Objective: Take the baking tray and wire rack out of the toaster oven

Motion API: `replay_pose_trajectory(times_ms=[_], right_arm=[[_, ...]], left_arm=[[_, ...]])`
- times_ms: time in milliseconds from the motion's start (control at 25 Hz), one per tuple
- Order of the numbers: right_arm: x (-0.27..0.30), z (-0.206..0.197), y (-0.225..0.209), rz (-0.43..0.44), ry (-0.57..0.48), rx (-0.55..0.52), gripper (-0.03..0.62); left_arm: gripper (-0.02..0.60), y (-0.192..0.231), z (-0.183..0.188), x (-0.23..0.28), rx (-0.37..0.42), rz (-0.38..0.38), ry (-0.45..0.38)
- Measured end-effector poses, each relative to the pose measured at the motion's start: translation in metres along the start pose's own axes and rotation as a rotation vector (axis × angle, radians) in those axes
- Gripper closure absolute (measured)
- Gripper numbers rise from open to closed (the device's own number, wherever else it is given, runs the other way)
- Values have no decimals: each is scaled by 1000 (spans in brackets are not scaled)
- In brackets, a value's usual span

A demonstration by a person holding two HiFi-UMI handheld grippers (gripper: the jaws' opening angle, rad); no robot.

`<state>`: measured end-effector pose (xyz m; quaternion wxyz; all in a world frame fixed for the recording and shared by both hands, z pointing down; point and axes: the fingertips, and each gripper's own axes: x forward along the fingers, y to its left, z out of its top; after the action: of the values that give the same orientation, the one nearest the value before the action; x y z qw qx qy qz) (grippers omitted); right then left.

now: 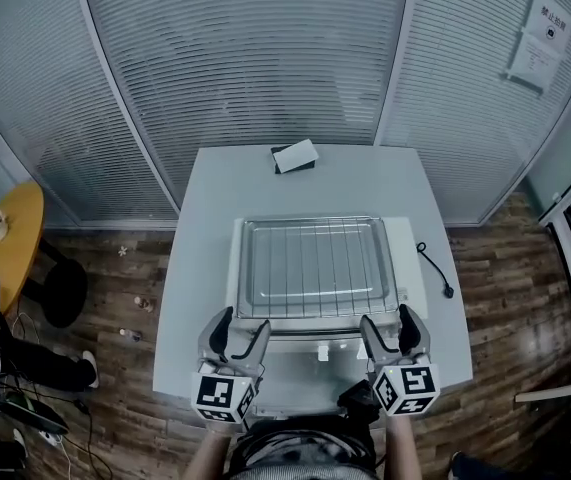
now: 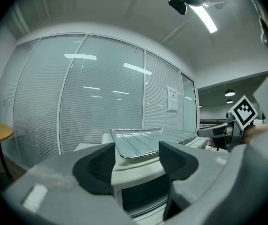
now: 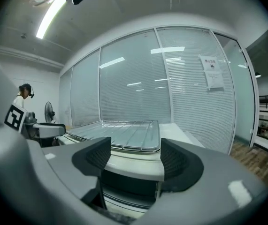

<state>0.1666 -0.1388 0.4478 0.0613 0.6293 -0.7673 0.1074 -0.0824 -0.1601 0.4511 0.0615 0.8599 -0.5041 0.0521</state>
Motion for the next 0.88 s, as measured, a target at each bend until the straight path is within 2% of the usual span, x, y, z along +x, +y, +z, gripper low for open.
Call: replay_pose_trajectory(times_ms=[120,280,440,600,760,880], right_arm=[[-18,7,9,-16,-27,-65,275],[-33,-2,40,10,-36,-102,315],[-45,-18,67,62,-20,-88,370],[-59,-22,98,123,-34,-71,499],[-72,-24,132,190,-62,-90,560],[-85,-25,157,227,-89,-109,594]], left_arm=[[279,-3,3,-18,-26,-10,-16],[293,-12,-11,-42,-62,-72,7],[378,-33,-25,-57,-79,-133,28],[480,-51,-25,-73,-92,-190,12],[559,-70,-24,-86,-92,-257,-4],[577,-83,-22,-99,-80,-299,-10]])
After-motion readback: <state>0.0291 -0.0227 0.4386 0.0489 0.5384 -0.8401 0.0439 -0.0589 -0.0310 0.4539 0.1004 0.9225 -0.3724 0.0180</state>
